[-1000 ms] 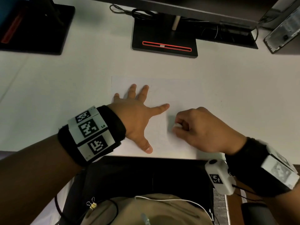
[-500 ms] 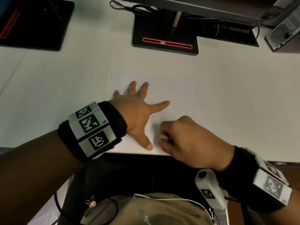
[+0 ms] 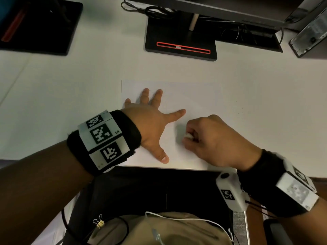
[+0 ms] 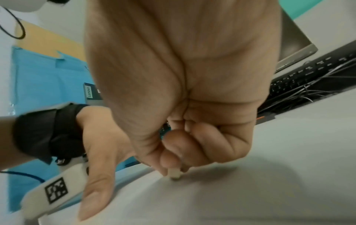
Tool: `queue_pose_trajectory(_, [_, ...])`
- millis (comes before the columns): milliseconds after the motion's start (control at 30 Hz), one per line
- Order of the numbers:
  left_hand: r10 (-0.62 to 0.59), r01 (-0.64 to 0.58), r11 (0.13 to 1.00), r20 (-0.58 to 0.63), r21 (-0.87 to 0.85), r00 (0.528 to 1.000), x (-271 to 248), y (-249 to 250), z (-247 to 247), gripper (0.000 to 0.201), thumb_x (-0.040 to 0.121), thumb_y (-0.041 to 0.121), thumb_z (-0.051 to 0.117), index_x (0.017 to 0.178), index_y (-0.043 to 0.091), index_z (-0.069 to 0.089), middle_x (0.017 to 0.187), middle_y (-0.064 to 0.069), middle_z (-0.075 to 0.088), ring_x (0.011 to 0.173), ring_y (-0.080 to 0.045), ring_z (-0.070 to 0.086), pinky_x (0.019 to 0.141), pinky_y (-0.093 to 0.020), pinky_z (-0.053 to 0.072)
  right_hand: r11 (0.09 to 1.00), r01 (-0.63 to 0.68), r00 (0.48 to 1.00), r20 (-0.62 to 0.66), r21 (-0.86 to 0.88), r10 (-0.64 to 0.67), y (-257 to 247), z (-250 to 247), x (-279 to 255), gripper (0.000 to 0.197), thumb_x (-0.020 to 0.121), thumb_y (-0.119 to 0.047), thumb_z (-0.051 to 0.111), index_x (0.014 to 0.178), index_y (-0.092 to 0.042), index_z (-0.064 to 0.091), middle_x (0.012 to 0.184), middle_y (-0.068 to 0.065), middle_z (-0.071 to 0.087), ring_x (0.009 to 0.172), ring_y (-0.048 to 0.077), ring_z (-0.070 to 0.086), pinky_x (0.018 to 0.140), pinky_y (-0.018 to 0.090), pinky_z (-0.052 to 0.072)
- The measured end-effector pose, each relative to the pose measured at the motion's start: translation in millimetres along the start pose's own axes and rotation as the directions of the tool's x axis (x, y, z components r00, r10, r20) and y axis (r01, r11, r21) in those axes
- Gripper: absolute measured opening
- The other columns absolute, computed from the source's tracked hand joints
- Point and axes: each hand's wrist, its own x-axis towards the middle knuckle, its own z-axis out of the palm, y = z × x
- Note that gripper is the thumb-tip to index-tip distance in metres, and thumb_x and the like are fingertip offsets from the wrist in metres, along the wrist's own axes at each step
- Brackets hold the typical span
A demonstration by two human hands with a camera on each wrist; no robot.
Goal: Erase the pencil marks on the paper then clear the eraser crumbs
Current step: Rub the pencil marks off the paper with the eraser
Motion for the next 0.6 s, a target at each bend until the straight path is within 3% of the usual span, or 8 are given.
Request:
queue_pose_trajectory(133, [0.007, -0.007, 1.000, 0.008, 0.004, 1.000, -1, 1, -1, 0.136, 0.055, 0.086, 0.073, 0.141, 0.064, -0.030, 0.157, -0.011, -0.044, 0.146, -0.043, -0.033, 0.117, -0.072, 0.009, 0.993, 0.112, 0.992, 0.063, -0.023, -0.110, -25, 20, -6, 0.032, 0.093, -0.033, 0.058, 0.068, -0.024, 0.040, 0.058, -0.005, 0.043, 0.052, 0.009, 0.040, 0.053, 0.029, 0.039])
queue_pose_trajectory(233, [-0.001, 0.001, 1.000, 0.014, 0.007, 1.000, -2, 1, -1, 0.136, 0.056, 0.085, 0.074, 0.141, 0.064, -0.030, 0.157, -0.010, -0.044, 0.147, -0.043, -0.032, 0.117, -0.071, 0.009, 0.999, 0.052, 0.996, 0.072, 0.001, -0.052, -10, 8, 0, 0.030, 0.091, -0.027, 0.061, 0.066, -0.015, 0.048, 0.056, 0.000, 0.050, 0.050, 0.011, 0.043, 0.053, 0.026, 0.037])
queue_pose_trajectory(300, [-0.005, 0.005, 1.000, 0.012, 0.005, 1.000, -2, 2, -1, 0.136, 0.056, 0.085, 0.074, 0.141, 0.064, -0.031, 0.157, -0.011, -0.044, 0.147, -0.043, -0.032, 0.117, -0.071, 0.010, 1.000, -0.005, 1.000, 0.010, -0.006, 0.005, 1, -2, 8, 0.030, 0.090, -0.024, 0.061, 0.067, -0.008, 0.052, 0.057, 0.006, 0.054, 0.051, 0.015, 0.043, 0.054, 0.032, 0.041])
queue_pose_trajectory(367, [-0.007, 0.007, 1.000, 0.015, 0.003, 1.000, -2, 2, -1, 0.136, 0.056, 0.085, 0.074, 0.141, 0.064, -0.031, 0.156, -0.010, -0.044, 0.147, -0.043, -0.032, 0.117, -0.071, 0.009, 0.999, 0.027, 1.000, -0.003, -0.042, -0.027, -4, 2, 8, 0.030, 0.090, -0.025, 0.060, 0.066, -0.010, 0.049, 0.056, 0.004, 0.051, 0.051, 0.016, 0.044, 0.054, 0.036, 0.043])
queue_pose_trajectory(467, [-0.001, 0.001, 1.000, 0.015, 0.010, 1.000, -2, 2, -1, 0.136, 0.056, 0.086, 0.073, 0.141, 0.063, -0.031, 0.157, -0.010, -0.044, 0.146, -0.043, -0.033, 0.117, -0.071, 0.008, 0.991, 0.135, 0.987, 0.088, -0.007, -0.133, -21, 15, -3, 0.027, 0.090, -0.030, 0.061, 0.070, -0.018, 0.048, 0.058, -0.005, 0.048, 0.052, 0.009, 0.045, 0.054, 0.028, 0.043])
queue_pose_trajectory(533, [-0.004, 0.003, 1.000, 0.010, 0.016, 1.000, -2, 2, -1, 0.136, 0.056, 0.086, 0.073, 0.141, 0.063, -0.031, 0.157, -0.010, -0.044, 0.147, -0.043, -0.032, 0.118, -0.071, 0.009, 0.993, 0.120, 0.986, 0.113, 0.013, -0.121, -11, 8, -1, 0.027, 0.089, -0.029, 0.063, 0.069, -0.016, 0.052, 0.057, -0.005, 0.050, 0.052, 0.010, 0.045, 0.054, 0.021, 0.038])
queue_pose_trajectory(600, [-0.010, 0.009, 1.000, 0.015, 0.012, 1.000, -3, 3, -1, 0.136, 0.056, 0.085, 0.073, 0.141, 0.064, -0.031, 0.157, -0.010, -0.044, 0.147, -0.043, -0.032, 0.118, -0.071, 0.010, 0.998, 0.066, 0.995, 0.078, -0.004, -0.066, 0, -2, 6, 0.028, 0.089, -0.026, 0.064, 0.067, -0.012, 0.053, 0.055, -0.002, 0.051, 0.050, 0.011, 0.043, 0.053, 0.021, 0.035])
